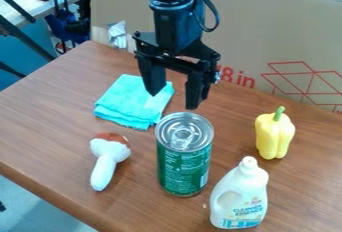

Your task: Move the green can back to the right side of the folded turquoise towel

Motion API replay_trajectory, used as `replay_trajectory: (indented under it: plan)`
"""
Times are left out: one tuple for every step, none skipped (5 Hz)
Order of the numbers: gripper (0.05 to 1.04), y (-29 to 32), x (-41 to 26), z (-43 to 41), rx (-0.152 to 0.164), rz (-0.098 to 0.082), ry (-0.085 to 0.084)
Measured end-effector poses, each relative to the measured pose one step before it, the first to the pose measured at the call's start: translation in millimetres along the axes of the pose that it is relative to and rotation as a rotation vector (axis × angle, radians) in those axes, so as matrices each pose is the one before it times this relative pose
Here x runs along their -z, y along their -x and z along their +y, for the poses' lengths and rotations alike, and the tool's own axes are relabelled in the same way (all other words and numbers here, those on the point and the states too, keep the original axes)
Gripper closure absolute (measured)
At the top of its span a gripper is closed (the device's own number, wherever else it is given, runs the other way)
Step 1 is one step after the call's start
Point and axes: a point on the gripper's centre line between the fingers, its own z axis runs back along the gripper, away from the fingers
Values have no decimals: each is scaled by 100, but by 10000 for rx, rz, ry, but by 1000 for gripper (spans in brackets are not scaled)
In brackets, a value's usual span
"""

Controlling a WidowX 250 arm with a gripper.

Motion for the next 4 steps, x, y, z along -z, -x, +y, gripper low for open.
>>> replay_trajectory:
  plan:
    - [81,341,793,20,-63,291,1]
    - [81,951,1180,149,-465,275,43]
    - [81,440,-98,-609,-161,148,-188]
    - [81,988,219,-521,-42,289,-272]
